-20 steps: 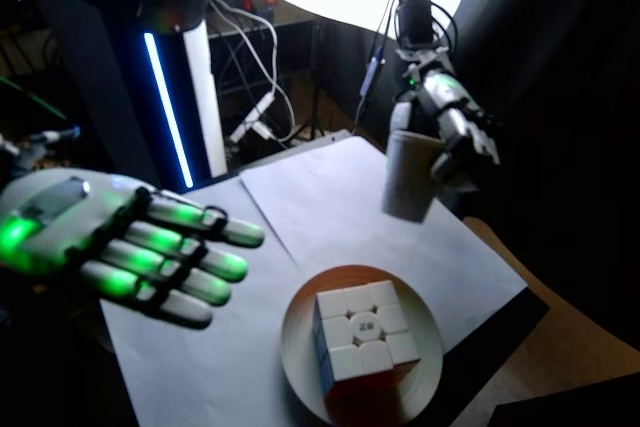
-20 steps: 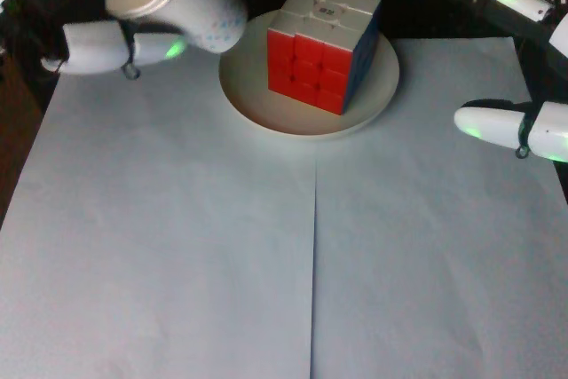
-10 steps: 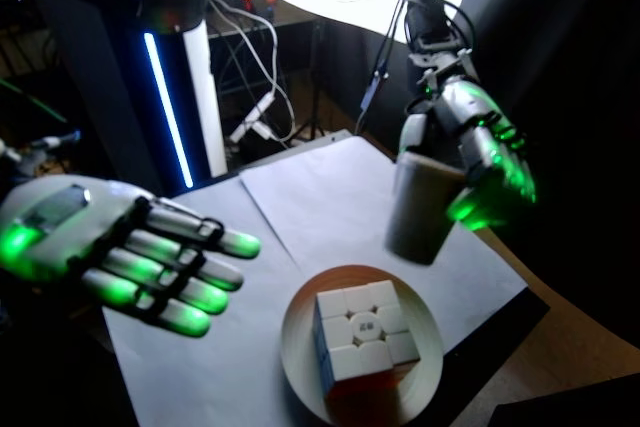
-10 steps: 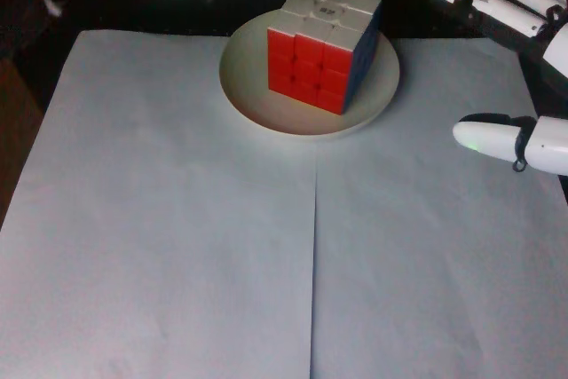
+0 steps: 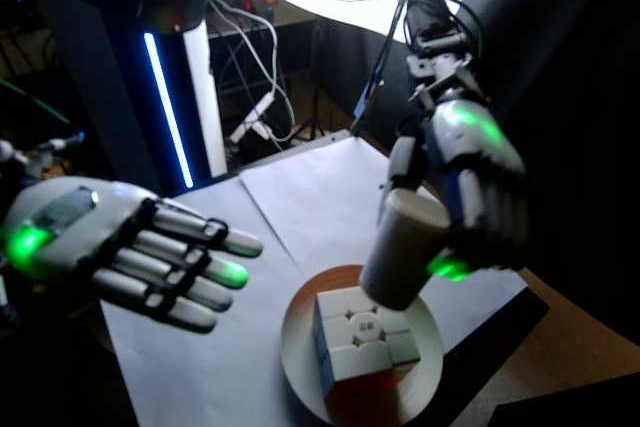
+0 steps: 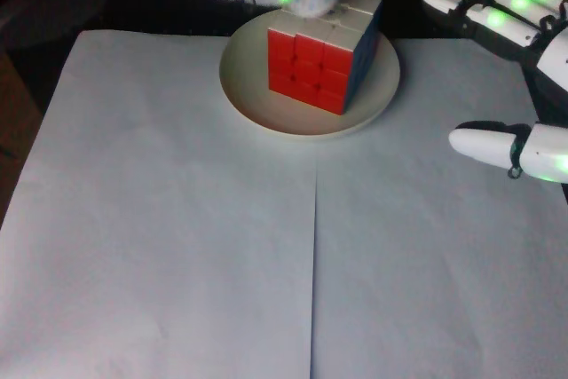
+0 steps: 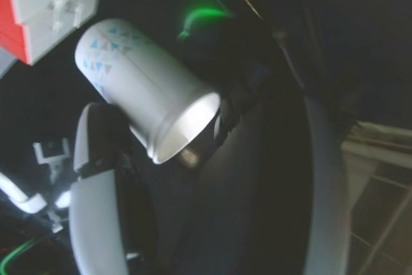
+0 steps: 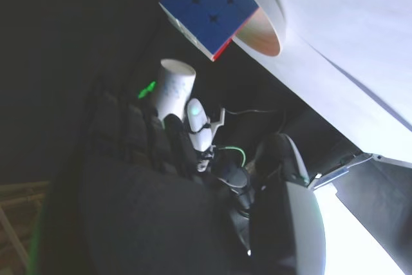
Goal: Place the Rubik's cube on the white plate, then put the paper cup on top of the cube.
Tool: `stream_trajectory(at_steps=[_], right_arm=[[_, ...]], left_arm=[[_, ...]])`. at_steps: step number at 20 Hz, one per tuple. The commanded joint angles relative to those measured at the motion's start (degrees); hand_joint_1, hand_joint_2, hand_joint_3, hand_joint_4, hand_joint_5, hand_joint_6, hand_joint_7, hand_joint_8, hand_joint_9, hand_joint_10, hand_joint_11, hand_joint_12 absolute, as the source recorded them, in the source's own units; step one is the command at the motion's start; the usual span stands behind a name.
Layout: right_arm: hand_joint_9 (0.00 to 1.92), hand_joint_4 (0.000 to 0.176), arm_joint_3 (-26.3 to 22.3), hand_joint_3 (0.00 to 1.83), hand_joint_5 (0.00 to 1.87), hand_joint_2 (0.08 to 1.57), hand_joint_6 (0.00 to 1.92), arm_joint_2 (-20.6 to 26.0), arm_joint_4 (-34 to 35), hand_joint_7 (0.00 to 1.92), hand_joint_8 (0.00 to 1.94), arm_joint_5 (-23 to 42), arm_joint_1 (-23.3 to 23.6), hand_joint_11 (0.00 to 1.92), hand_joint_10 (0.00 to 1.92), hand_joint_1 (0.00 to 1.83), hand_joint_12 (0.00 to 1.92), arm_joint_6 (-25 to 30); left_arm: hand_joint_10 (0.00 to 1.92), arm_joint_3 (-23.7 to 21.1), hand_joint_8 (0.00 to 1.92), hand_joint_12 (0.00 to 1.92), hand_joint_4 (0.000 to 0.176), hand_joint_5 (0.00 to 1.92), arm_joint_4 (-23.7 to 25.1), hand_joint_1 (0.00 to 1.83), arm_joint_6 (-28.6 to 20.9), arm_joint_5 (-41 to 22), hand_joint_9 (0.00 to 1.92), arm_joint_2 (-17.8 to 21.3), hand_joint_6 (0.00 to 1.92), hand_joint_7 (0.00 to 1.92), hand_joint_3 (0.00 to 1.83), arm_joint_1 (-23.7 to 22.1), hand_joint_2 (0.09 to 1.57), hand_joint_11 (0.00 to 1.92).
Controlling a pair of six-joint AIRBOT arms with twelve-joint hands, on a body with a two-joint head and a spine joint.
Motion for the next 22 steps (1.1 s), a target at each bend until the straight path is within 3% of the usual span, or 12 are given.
stream_trajectory(at_steps=[1, 2, 4, 6, 8, 10, 11, 13, 17, 18, 21, 22], right_arm=[[0.0, 0.117, 0.2, 0.0, 0.0, 1.17, 0.0, 0.1, 0.1, 0.0, 0.0, 7.1, 0.3, 0.0, 0.0, 0.35, 0.0, 0.0], [0.0, 0.103, 0.3, 0.0, 0.0, 1.18, 0.0, 0.1, 0.1, 0.0, 0.0, 7.1, 0.3, 0.0, 0.0, 0.34, 0.0, 0.0], [0.0, 0.124, 0.3, 0.0, 0.0, 1.18, 0.0, 0.0, 0.1, 0.0, 0.0, 7.1, 0.2, 0.0, 0.0, 0.34, 0.0, 0.0], [0.0, 0.105, 0.3, 0.0, 0.0, 1.18, 0.0, -0.1, 0.1, 0.0, 0.0, 7.1, 0.1, 0.0, 0.0, 0.34, 0.0, 0.0], [0.0, 0.079, 0.3, 0.0, 0.0, 1.18, 0.0, -0.1, 0.2, 0.0, 0.0, 7.1, 0.1, 0.0, 0.0, 0.36, 0.0, 0.0], [0.0, 0.084, 0.3, 0.0, 0.0, 1.18, 0.0, -0.1, 0.2, 0.0, 0.0, 7.1, 0.1, 0.0, 0.0, 0.34, 0.0, 0.0], [0.0, 0.09, 0.3, 0.0, 0.0, 1.18, 0.0, -0.1, 0.2, 0.0, 0.0, 7.1, 0.0, 0.0, 0.0, 0.35, 0.0, 0.0], [0.0, 0.105, 0.3, 0.0, 0.0, 1.17, 0.0, -0.1, 0.2, 0.0, 0.0, 7.1, 0.0, 0.0, 0.0, 0.36, 0.0, 0.0], [0.0, 0.116, 0.3, 0.0, 0.0, 1.16, 0.0, -0.1, 0.2, 0.0, 0.0, 7.1, 0.0, 0.0, 0.0, 0.35, 0.0, 0.0], [0.0, 0.085, 0.3, 0.0, 0.0, 1.17, 0.0, -0.1, 0.2, 0.0, 0.0, 7.1, 0.0, 0.0, 0.0, 0.34, 0.0, 0.0], [0.0, 0.104, 0.3, 0.0, 0.0, 1.18, 0.0, -0.1, 0.2, 0.0, 0.0, 7.1, -0.1, 0.0, 0.0, 0.34, 0.0, 0.0], [0.0, 0.093, 0.3, 0.01, 0.0, 1.19, 0.0, -0.1, 0.2, 0.0, 0.0, 7.1, -0.1, 0.0, 0.0, 0.34, 0.0, 0.0]], left_arm=[[1.56, 0.5, 1.3, 1.92, 0.038, 0.24, -0.3, 1.04, -0.1, -4.5, 0.32, -0.5, 1.46, 0.32, 0.47, -1.0, 0.95, 0.32], [1.71, 0.7, 1.45, 1.92, 0.048, 0.22, 0.4, 1.06, -0.1, -3.7, 0.27, -0.8, 1.54, 0.24, 0.73, -1.1, 0.81, 0.35], [1.9, 1.0, 1.66, 1.92, 0.037, 0.25, 1.8, 1.08, -0.1, -2.3, 0.3, -1.4, 1.59, 0.26, 0.87, -1.5, 0.72, 0.49], [1.46, 1.3, 1.18, 1.92, 0.063, 0.23, 2.0, 1.05, -0.2, -2.0, 0.03, -1.7, 1.55, 0.13, 0.9, -1.5, 0.7, 0.04], [1.24, 1.6, 0.91, 1.92, 0.062, 0.23, 2.0, 1.02, -0.2, -1.8, 0.01, -2.0, 1.6, 0.18, 0.97, -1.6, 0.67, 0.0], [1.38, 1.7, 1.06, 1.92, 0.058, 0.19, 1.8, 1.01, -0.3, -1.9, 0.08, -2.0, 1.63, 0.18, 0.97, -1.6, 0.68, 0.05], [1.4, 1.7, 1.12, 1.92, 0.027, 0.19, 1.8, 1.03, -0.3, -2.0, 0.1, -2.0, 1.61, 0.17, 0.95, -1.6, 0.7, 0.04], [1.28, 1.8, 1.0, 1.89, 0.048, 0.14, 1.5, 1.02, -0.3, -2.2, 0.16, -2.0, 1.49, 0.19, 0.79, -1.6, 0.79, 0.08], [1.12, 2.4, 0.79, 1.78, 0.036, 0.16, 0.8, 1.03, -0.4, -2.4, 0.24, -2.2, 1.34, 0.29, 0.56, -1.6, 0.91, 0.09], [1.2, 2.5, 0.93, 1.78, 0.023, 0.15, 0.7, 1.02, -0.4, -2.4, 0.24, -2.4, 1.35, 0.27, 0.55, -1.6, 0.92, 0.12], [1.2, 3.1, 0.93, 1.76, 0.037, 0.13, -0.2, 0.99, -0.4, -2.4, 0.22, -2.8, 1.37, 0.26, 0.5, -1.6, 0.96, 0.07], [1.19, 3.3, 0.92, 1.77, 0.037, 0.11, -0.3, 0.98, -0.4, -2.4, 0.21, -3.0, 1.38, 0.25, 0.48, -1.5, 0.98, 0.06]])
